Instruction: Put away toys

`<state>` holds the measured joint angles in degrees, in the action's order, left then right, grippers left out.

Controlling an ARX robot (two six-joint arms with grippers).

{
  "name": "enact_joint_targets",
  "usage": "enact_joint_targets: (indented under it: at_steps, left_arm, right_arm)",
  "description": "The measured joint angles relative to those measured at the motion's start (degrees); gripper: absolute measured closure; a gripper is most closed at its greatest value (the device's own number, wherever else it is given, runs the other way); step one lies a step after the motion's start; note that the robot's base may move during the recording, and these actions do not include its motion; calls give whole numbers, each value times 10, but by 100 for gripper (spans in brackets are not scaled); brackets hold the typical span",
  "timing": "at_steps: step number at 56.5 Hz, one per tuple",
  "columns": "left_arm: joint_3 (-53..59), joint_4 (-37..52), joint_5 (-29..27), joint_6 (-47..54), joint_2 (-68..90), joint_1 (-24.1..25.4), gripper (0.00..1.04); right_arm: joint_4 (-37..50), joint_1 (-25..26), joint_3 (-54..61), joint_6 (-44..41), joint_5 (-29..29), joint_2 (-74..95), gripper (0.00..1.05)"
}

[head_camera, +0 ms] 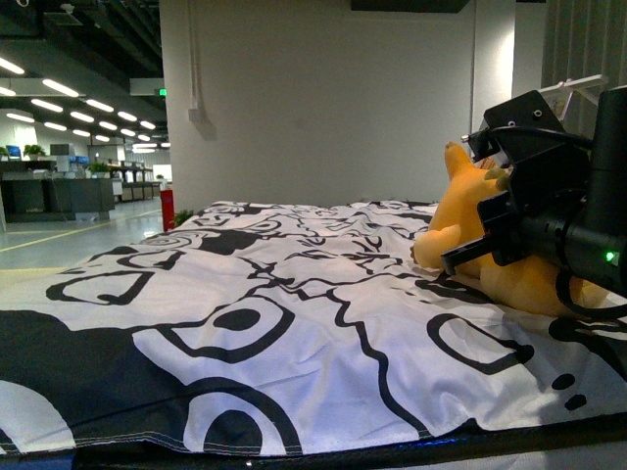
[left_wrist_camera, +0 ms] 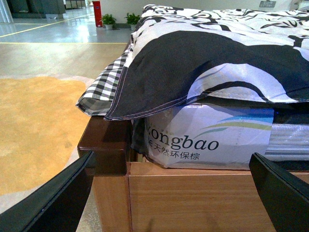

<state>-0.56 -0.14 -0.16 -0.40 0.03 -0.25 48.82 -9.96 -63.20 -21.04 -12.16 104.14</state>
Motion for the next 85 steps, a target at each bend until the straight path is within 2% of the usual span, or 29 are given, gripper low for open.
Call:
enact_joint_targets:
  at_steps: [7, 16, 24, 46, 53, 60, 77, 85]
  left_arm:
    - [0, 0, 0, 0, 0, 0, 6]
    - [0, 0, 0, 0, 0, 0, 6]
    - [0, 0, 0, 0, 0, 0, 6]
    - [0, 0, 0, 0, 0, 0, 6]
    - [0, 0, 0, 0, 0, 0, 6]
    - [0, 0, 0, 0, 0, 0, 6]
    - [0, 0, 0, 0, 0, 0, 6]
    - [0, 0, 0, 0, 0, 0, 6]
  right_arm:
    - [-34, 6, 4, 42, 50, -30, 97]
    - [-90, 13, 26, 111, 150, -117, 97]
    - [-133, 17, 54, 149, 215, -213, 97]
    - [-244, 66, 146, 262, 327, -477, 97]
    - [-273, 68, 174, 291, 357, -545, 97]
    - [-295, 52, 203, 319, 360, -611, 97]
    - [-357, -17, 244, 366, 312, -741, 97]
    - [-361, -30, 260, 381, 294, -772, 97]
